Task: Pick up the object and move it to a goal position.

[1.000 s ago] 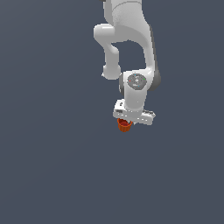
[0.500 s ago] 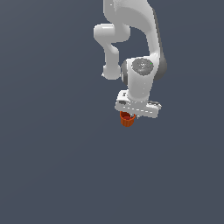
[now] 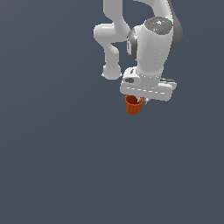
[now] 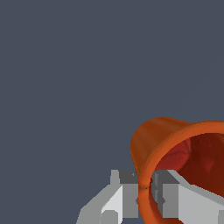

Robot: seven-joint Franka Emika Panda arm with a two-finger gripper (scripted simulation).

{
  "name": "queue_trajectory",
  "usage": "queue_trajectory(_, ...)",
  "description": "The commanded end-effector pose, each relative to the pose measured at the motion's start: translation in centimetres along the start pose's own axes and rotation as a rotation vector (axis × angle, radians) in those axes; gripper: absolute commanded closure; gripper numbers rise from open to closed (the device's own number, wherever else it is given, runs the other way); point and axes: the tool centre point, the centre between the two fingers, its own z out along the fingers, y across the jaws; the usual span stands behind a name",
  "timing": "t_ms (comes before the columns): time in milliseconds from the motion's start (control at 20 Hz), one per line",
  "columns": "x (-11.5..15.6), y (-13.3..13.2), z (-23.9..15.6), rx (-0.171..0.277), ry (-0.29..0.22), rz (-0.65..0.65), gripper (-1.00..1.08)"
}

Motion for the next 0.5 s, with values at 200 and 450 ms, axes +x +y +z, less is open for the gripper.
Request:
queue_trajectory(200, -1.3, -1.6, -7.2, 0.0, 0.001, 0.0, 1.08)
queue_trajectory(450, -2.2, -2.7, -12.3, 0.0, 0.001, 0.0, 1.08)
